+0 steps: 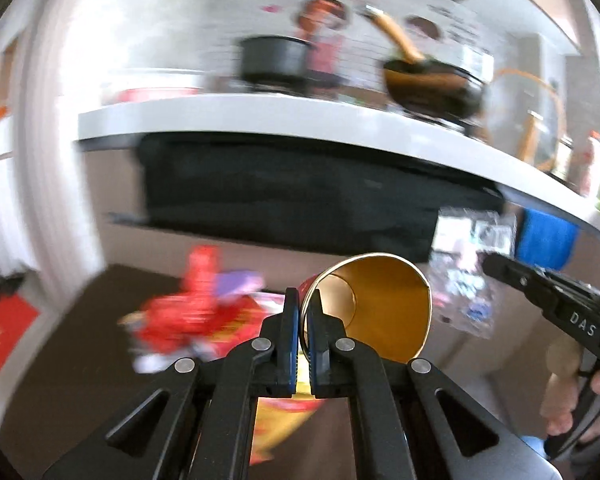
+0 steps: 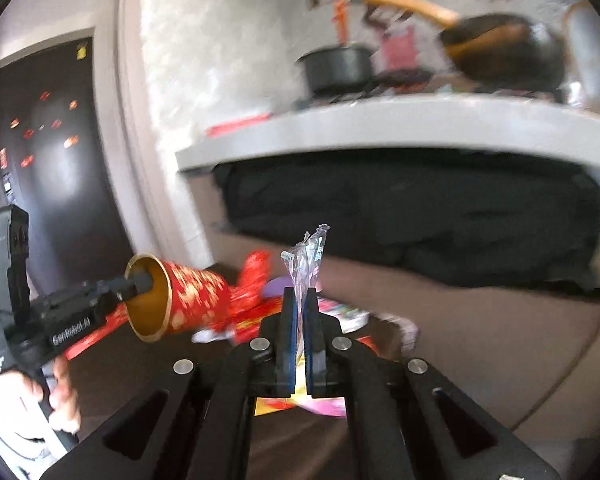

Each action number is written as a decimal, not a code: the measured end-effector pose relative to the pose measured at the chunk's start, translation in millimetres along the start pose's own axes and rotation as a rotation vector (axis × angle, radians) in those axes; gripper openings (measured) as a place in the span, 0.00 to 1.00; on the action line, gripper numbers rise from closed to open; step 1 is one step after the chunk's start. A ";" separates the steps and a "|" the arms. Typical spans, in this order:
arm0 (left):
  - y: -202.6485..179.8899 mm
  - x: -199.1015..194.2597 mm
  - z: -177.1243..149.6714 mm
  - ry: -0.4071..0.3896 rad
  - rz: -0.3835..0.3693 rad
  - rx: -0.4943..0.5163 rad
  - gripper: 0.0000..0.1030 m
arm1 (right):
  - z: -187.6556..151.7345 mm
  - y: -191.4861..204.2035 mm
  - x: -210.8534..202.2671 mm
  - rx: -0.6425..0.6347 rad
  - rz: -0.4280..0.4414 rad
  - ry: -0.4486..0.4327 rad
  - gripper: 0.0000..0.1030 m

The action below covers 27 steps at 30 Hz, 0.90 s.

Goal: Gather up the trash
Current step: 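Carry both items over the blue-lined bin and open both grippers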

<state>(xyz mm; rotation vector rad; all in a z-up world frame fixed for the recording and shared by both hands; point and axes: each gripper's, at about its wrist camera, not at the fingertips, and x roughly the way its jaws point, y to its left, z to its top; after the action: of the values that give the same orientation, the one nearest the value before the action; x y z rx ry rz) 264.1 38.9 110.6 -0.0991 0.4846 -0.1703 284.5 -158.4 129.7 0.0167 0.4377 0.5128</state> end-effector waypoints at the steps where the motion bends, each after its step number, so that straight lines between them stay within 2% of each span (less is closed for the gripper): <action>1: -15.1 7.0 -1.2 0.009 -0.021 0.007 0.03 | 0.5 -9.8 -11.2 -0.002 -0.025 -0.011 0.03; 4: -67.4 37.0 -14.0 0.067 -0.101 0.022 0.03 | -4.8 -43.4 -40.0 -0.012 -0.109 -0.026 0.03; 7: -101.7 70.1 -35.5 0.149 -0.145 0.016 0.03 | -22.7 -80.7 -52.7 0.006 -0.171 0.003 0.03; 12: -148.4 140.2 -84.7 0.318 -0.151 0.050 0.03 | -71.3 -143.7 -40.9 0.069 -0.218 0.101 0.03; 16: -162.5 197.7 -120.6 0.437 -0.125 0.075 0.03 | -114.7 -182.3 -11.8 0.132 -0.215 0.194 0.03; 23: -164.3 272.1 -162.5 0.594 -0.121 0.042 0.06 | -182.4 -237.1 59.9 0.256 -0.193 0.351 0.03; 26: -164.2 290.2 -170.7 0.619 -0.101 0.047 0.08 | -203.4 -251.5 80.5 0.299 -0.183 0.402 0.07; 27: -164.0 294.4 -173.1 0.624 -0.095 0.051 0.11 | -208.6 -255.5 84.9 0.319 -0.172 0.413 0.07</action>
<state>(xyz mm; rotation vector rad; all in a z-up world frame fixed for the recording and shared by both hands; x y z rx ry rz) 416.1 -186.2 -153.5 -0.0166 1.0975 -0.3090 385.8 -360.3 -125.2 0.1810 0.9138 0.2701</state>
